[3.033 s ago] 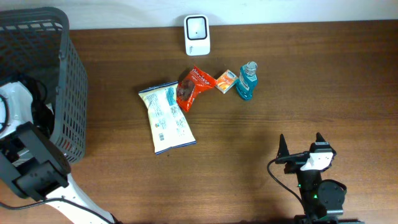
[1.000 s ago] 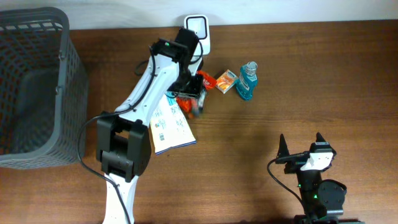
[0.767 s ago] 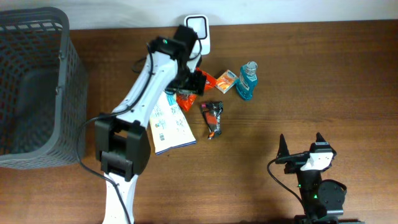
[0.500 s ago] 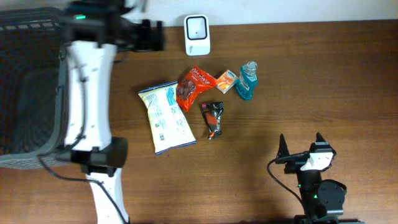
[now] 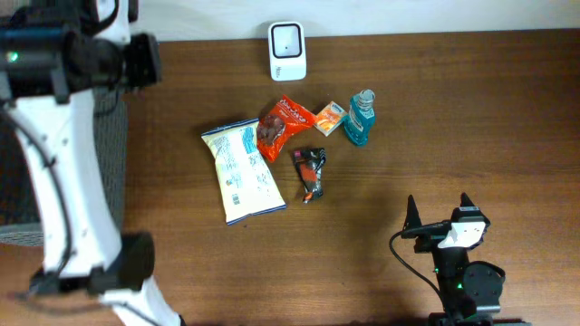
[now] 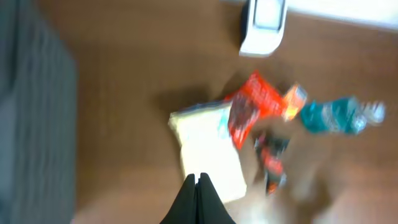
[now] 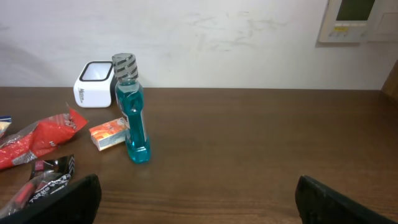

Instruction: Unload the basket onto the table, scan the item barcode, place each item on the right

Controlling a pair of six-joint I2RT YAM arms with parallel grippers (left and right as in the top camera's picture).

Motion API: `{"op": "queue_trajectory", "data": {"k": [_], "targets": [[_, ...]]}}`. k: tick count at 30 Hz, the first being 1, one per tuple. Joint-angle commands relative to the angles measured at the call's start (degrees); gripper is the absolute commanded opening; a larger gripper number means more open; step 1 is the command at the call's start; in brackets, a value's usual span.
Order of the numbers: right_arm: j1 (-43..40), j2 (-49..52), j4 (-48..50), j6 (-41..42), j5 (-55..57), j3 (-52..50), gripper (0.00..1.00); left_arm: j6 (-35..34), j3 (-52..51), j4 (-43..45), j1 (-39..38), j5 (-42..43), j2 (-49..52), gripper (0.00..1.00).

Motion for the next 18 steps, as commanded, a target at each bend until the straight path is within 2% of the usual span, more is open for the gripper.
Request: {"op": "queue_trajectory", "data": {"k": [1, 4, 7, 11, 18], "targets": [[0.35, -0.37, -0.13, 0.66, 0.5, -0.46, 0.98, -0.57, -17.53, -0.26, 0.13, -8.55, -13.86, 0.0], [0.35, -0.37, -0.13, 0.66, 0.5, -0.46, 0.99, -4.0, -27.69, -0.26, 0.13, -17.44, -19.15, 0.0], [0.35, -0.37, -0.13, 0.66, 0.48, -0.46, 0.98, -3.98, -34.18, -0.26, 0.13, -18.03, -20.09, 0.0], [0.35, -0.37, -0.13, 0.66, 0.48, -0.46, 0.98, -6.95, -40.11, 0.72, 2.08, -23.69, -19.71, 0.0], [0.35, -0.37, -0.13, 0.66, 0.5, -0.46, 0.98, -6.29, -42.36, 1.86, 10.75, -25.68, -19.34, 0.0]]}}
